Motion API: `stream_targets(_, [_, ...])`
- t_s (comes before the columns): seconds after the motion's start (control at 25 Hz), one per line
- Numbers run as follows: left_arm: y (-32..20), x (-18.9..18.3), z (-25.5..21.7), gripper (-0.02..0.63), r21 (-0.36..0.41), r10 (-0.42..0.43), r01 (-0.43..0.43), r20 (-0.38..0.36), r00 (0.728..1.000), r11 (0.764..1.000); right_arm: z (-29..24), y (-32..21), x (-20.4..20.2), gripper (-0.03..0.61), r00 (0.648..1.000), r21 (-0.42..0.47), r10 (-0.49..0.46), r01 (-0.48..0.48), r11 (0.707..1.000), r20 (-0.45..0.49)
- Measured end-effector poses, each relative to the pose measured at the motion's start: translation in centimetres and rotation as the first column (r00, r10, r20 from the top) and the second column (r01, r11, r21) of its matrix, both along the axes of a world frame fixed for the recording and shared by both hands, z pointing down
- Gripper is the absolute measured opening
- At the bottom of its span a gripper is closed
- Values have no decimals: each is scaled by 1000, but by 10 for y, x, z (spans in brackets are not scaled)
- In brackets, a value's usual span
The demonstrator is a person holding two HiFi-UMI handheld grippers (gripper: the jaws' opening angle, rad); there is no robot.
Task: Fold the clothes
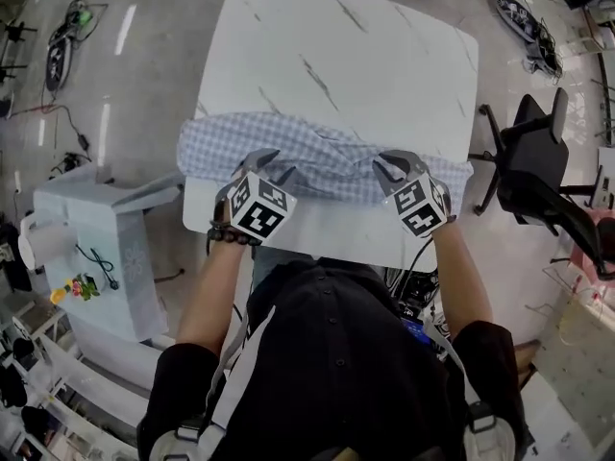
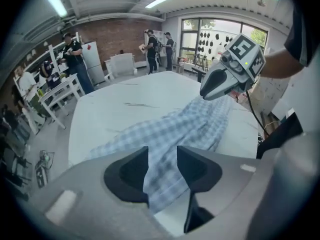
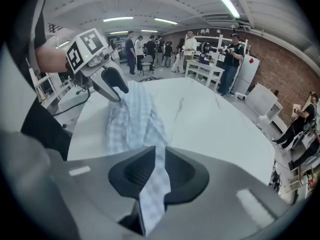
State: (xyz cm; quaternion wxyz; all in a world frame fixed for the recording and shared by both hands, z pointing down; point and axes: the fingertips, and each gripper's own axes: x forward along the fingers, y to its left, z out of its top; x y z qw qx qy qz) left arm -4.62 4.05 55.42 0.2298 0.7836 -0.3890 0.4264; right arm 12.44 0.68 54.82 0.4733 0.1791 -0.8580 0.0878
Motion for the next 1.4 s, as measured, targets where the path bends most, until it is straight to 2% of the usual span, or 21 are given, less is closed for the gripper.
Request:
stream_targets(0.08, [7,-46,-3,190,1,-41,41,-15,999,999,-5,10,-54,66,1000,-7,-15,15,1000,22])
stream_targets(0.24, [20,-139,-4,190,-2,-97,97,2,995,995,-14,24,-152,66,997,0,-69,69,998,45])
stream_targets(0.48, [39,-230,1,190,-33,-151,151,0,989,988,-15,43,-251,64,994,0,-103,103,995,37])
stream_targets(0.64, [48,-260,15,191,-74,-159,158,-12,987,985,-13,52,-288,64,992,-6,-121,121,993,25])
stream_targets(0.84, [66,-271,33,195,-127,-121,119,-9,993,985,-1,66,-312,64,987,-34,-159,159,987,5])
stream_targets(1.04, [75,-285,41,195,-160,-200,190,-47,979,969,10,69,-337,71,983,-28,-186,186,982,4])
stream_targets(1.12, [76,-288,41,196,-170,-257,241,-78,963,955,12,64,-350,75,979,-12,-203,203,979,4])
stream_targets(1.2, [75,-287,40,195,-192,-330,302,-130,935,934,12,60,-366,92,972,-8,-234,234,972,1])
stream_targets(1.32, [75,-283,38,196,-258,-439,382,-216,872,887,9,49,-390,92,958,12,-287,287,958,-13])
stream_targets(1.4, [75,-280,37,219,-302,-500,423,-253,828,854,10,40,-402,95,944,8,-328,329,944,-45])
